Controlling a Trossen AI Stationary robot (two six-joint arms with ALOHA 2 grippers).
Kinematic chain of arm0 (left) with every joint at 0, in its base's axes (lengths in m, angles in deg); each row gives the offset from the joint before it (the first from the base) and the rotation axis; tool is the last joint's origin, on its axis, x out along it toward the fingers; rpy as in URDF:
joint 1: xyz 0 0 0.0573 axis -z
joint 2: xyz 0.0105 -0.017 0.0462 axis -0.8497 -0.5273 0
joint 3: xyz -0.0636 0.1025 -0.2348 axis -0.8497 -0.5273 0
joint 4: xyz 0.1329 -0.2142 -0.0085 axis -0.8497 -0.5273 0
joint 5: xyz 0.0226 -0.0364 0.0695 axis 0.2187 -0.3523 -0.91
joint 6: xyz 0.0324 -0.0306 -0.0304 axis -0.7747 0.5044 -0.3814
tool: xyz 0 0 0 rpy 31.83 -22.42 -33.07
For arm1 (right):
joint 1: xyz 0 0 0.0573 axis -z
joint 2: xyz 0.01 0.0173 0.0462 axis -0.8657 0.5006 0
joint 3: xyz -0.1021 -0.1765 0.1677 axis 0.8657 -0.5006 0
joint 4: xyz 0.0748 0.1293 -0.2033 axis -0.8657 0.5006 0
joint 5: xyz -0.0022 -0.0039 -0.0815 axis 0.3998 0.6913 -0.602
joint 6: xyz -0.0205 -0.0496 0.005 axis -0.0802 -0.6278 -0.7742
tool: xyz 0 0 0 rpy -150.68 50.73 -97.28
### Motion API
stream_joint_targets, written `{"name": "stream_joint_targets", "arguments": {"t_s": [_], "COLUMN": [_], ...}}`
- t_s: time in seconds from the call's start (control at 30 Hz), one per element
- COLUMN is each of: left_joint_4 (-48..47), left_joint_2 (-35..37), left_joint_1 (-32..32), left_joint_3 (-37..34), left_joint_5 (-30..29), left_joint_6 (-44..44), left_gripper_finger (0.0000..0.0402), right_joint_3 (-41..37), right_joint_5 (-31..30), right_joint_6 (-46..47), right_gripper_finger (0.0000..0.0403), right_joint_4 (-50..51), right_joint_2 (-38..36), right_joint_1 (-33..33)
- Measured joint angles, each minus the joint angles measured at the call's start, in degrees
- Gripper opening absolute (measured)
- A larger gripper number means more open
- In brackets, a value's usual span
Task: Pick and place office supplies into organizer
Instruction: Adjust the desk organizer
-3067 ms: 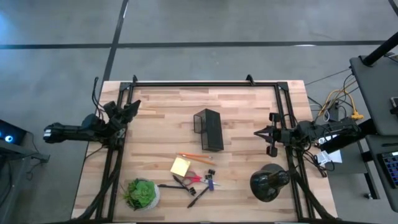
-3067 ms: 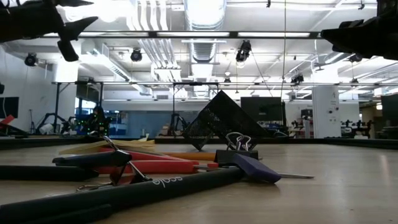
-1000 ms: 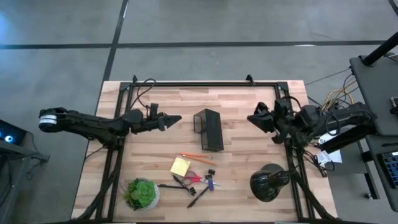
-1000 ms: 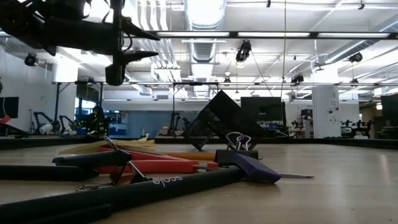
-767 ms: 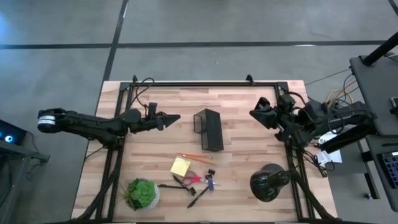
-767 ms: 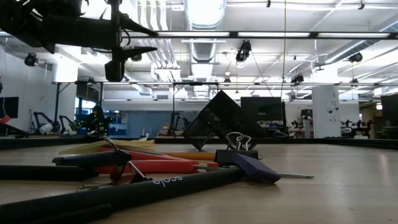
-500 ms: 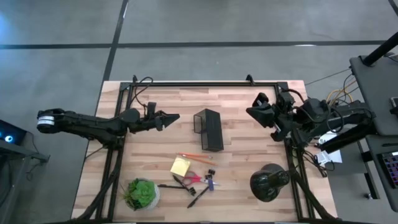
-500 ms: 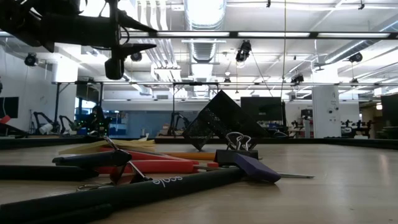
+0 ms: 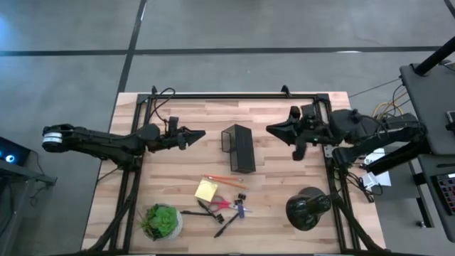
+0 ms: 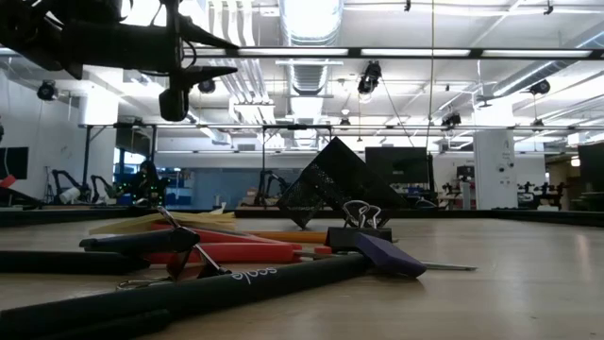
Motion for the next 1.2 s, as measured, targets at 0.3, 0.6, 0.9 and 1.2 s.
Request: {"name": "stream_joint_targets", "arguments": {"t_s": [0.3, 0.6, 0.9, 1.2], "left_joint_4": [-8.9, -16.2, -7.4, 0.4], "left_joint_2": [-0.1, -6.2, -18.9, -32.4], "left_joint_1": [-0.6, -1.2, -4.6, -7.1], "left_joint_3": [0.0, -0.2, -0.2, 2.4], "left_joint_5": [1.0, 5.4, 8.8, 11.6], "left_joint_6": [6.7, 15.1, 18.0, 21.3], "left_gripper_finger": [0.0123, 0.0123, 0.0123, 0.0153], "right_joint_3": [3.5, -1.9, -9.1, -11.8], "right_joint_5": [-3.2, -4.0, -5.4, -5.2], "right_joint_6": [11.1, 26.3, 34.4, 36.6], "right_gripper_finger": [0.0152, 0.0196, 0.0196, 0.0196], "right_joint_4": [19.7, 27.4, 27.4, 27.4], "right_joint_2": [3.8, 2.0, -0.8, -0.7], "right_joint_1": [0.9, 1.9, 1.8, 1.7]}}
